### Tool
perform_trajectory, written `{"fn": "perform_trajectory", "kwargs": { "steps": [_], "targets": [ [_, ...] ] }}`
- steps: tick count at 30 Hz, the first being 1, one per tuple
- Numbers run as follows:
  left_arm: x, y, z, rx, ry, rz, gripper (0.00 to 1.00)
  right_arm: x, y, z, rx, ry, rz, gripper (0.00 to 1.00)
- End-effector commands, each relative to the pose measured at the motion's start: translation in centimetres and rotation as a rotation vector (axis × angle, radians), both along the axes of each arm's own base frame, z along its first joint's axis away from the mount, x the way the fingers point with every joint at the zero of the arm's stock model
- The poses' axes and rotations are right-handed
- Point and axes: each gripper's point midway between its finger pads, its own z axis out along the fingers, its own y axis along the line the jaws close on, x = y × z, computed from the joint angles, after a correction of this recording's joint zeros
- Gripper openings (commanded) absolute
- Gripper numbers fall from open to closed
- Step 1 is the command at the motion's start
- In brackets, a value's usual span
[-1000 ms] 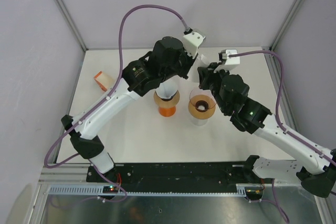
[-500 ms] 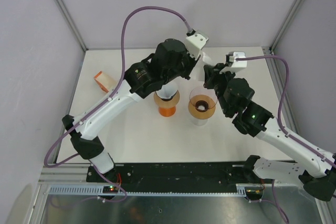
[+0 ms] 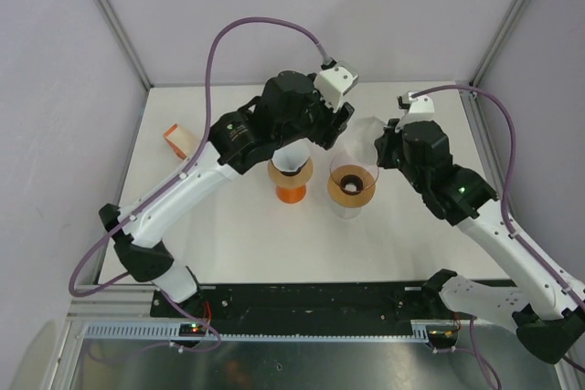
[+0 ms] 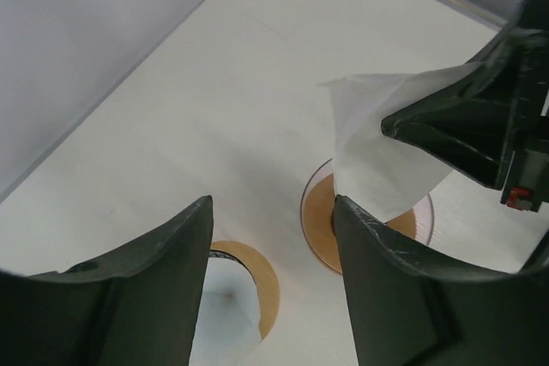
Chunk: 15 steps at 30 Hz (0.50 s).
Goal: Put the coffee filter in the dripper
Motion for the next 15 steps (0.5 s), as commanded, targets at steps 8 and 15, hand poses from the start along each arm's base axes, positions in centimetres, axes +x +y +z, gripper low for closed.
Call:
{"fn": "perform_trajectory", "kwargs": {
  "steps": [8, 15],
  "targets": [
    [-3.4, 0.3, 1.9, -0.092, 0.025, -0.126, 0.68, -5.7, 1.8, -4.0, -0.012, 0.431, 0.271, 0.0],
    [-3.6, -0.9, -2.1, -0.044, 0.117, -0.157, 0.72, -5.2, 3.1, -5.6, -0.025, 0.526, 0.325, 0.0]
  ]
}}
